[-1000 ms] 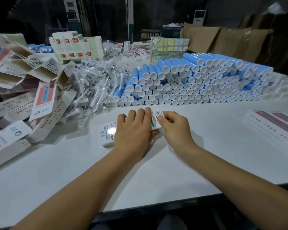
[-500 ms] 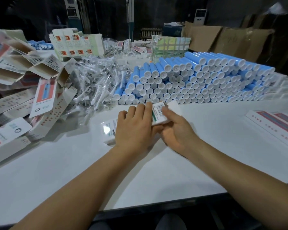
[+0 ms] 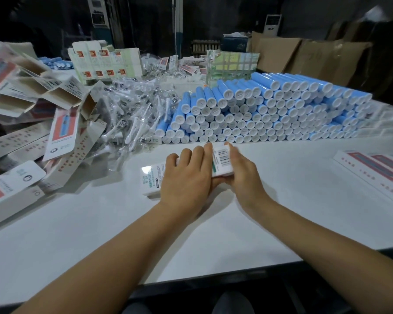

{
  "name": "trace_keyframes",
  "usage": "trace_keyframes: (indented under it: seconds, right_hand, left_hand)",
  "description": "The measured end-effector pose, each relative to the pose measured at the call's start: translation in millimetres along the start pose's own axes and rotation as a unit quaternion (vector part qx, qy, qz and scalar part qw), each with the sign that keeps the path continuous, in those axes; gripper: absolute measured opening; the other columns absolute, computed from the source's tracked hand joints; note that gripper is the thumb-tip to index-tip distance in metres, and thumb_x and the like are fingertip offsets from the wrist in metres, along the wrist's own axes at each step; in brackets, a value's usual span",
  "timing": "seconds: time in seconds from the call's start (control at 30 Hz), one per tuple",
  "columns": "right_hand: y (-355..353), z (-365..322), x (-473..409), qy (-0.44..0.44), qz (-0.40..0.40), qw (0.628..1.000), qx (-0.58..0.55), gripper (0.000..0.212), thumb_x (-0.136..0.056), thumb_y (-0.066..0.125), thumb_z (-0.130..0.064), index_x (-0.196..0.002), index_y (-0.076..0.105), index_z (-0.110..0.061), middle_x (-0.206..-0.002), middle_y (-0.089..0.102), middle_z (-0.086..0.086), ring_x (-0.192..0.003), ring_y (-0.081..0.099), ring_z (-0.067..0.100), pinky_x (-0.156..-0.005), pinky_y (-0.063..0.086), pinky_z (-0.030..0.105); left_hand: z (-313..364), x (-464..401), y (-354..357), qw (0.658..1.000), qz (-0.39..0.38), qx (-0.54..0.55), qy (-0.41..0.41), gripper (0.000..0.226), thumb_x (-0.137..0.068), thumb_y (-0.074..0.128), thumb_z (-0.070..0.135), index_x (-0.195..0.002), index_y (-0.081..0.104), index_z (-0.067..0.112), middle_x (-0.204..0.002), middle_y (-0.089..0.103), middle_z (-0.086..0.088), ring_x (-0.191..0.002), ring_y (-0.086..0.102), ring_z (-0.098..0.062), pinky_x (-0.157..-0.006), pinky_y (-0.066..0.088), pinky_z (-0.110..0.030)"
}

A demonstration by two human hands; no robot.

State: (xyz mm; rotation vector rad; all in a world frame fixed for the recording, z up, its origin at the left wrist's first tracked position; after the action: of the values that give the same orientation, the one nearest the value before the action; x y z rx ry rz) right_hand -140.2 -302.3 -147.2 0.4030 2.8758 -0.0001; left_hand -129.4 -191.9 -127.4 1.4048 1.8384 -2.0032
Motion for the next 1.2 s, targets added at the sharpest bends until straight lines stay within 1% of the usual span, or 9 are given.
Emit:
trace_keyframes:
  seconds: [0.07,0.13,0.47,0.6,0.8,0.9,1.0,1.1,1.2]
  right_hand:
    - [0,9,-6,0.091,-0.026,0.977,-0.191,0.048,-0.096,0.034,-0.047,-0.108,0.064,-0.011,-0.102,0.071,0.009,-0.098,0.067,0.021,-0.085,0.055,0.039]
    - [-1,10,-9,0.106,-0.038,0.969,-0.221,0.041,-0.102,0.032,-0.032,-0.109,0.063,-0.006,-0.1,0.072,0.011,-0.097,0.067,0.023,-0.077,0.057,0.034]
    - [-6,3,-7,0.053,0.005,0.985,-0.163,0.036,-0.101,0.035,-0.009,-0.134,0.049,-0.002,-0.102,0.07,0.011,-0.096,0.068,0.024,-0.079,0.058,0.041]
    - [-6,5,-6,0.049,0.023,0.991,-0.119,0.037,-0.102,0.035,-0.01,-0.135,0.05,-0.007,-0.1,0.071,0.006,-0.089,0.07,0.018,-0.065,0.059,0.035]
    - [-10,9,-5,0.024,0.065,0.994,-0.087,0.036,-0.099,0.037,-0.013,-0.103,0.071,-0.026,-0.083,0.074,-0.002,-0.08,0.07,0.015,-0.061,0.056,0.033]
    - [-9,14,-5,0.046,0.067,0.99,-0.115,0.039,-0.092,0.038,-0.019,-0.124,0.059,-0.015,-0.084,0.074,-0.002,-0.083,0.071,0.017,-0.064,0.058,0.036]
    - [-7,14,-3,0.025,0.062,0.998,-0.004,0.064,-0.076,0.041,-0.031,-0.138,0.047,-0.017,-0.105,0.071,0.001,-0.095,0.067,0.017,-0.086,0.054,0.042]
    - [-3,12,-1,0.004,0.035,0.993,0.11,0.073,-0.074,0.044,-0.034,-0.146,0.037,-0.022,-0.105,0.066,-0.009,-0.09,0.065,0.007,-0.085,0.055,0.036]
    - [0,12,-1,0.017,-0.001,0.996,0.09,0.073,-0.081,0.049,-0.03,-0.15,0.026,-0.024,-0.11,0.063,-0.009,-0.095,0.065,0.01,-0.088,0.054,0.035]
  left_hand:
    - [-3,0,3,1.0,-0.017,-0.01,-0.005,0.075,-0.088,0.032,0.057,-0.132,0.05,-0.001,-0.109,0.061,-0.013,-0.089,0.057,-0.033,-0.075,0.045,-0.041]
    - [-4,0,5,1.0,-0.026,-0.016,-0.007,0.077,-0.086,0.033,0.058,-0.133,0.049,-0.001,-0.111,0.061,-0.013,-0.09,0.058,-0.032,-0.075,0.045,-0.041]
    - [-7,0,-2,1.0,0.012,0.024,-0.013,0.074,-0.088,0.033,0.057,-0.13,0.053,0.0,-0.11,0.062,-0.012,-0.09,0.059,-0.033,-0.076,0.045,-0.041]
    - [-5,3,-1,1.0,0.018,0.014,0.009,0.076,-0.087,0.036,0.058,-0.131,0.051,-0.002,-0.11,0.062,-0.015,-0.089,0.059,-0.034,-0.075,0.046,-0.042]
    - [1,3,-1,0.999,0.023,-0.003,0.024,0.078,-0.088,0.029,0.058,-0.13,0.053,-0.003,-0.105,0.062,-0.015,-0.085,0.058,-0.034,-0.072,0.045,-0.041]
    - [3,4,1,1.0,0.014,-0.013,0.025,0.079,-0.088,0.028,0.058,-0.131,0.051,-0.004,-0.104,0.062,-0.015,-0.085,0.057,-0.033,-0.072,0.045,-0.042]
    - [3,4,2,1.0,0.003,-0.024,0.019,0.081,-0.087,0.031,0.061,-0.133,0.049,-0.003,-0.106,0.061,-0.014,-0.086,0.056,-0.033,-0.073,0.044,-0.043]
    - [2,5,2,0.999,-0.003,-0.041,0.016,0.081,-0.085,0.045,0.062,-0.134,0.049,-0.002,-0.106,0.06,-0.012,-0.087,0.056,-0.031,-0.074,0.043,-0.041]
    - [-2,4,4,0.999,-0.011,-0.042,0.009,0.08,-0.084,0.055,0.062,-0.134,0.048,0.0,-0.107,0.061,-0.011,-0.088,0.057,-0.031,-0.074,0.043,-0.041]
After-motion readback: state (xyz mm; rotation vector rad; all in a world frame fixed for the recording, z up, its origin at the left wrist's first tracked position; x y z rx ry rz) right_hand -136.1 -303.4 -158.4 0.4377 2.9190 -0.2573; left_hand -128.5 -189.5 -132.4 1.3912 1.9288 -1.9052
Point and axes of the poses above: each hand's wrist, its own x-axis away from the middle knuckle, its own y-axis out of the palm, z = x × y, the point moved 6 cm from there along -x, towards the middle knuckle
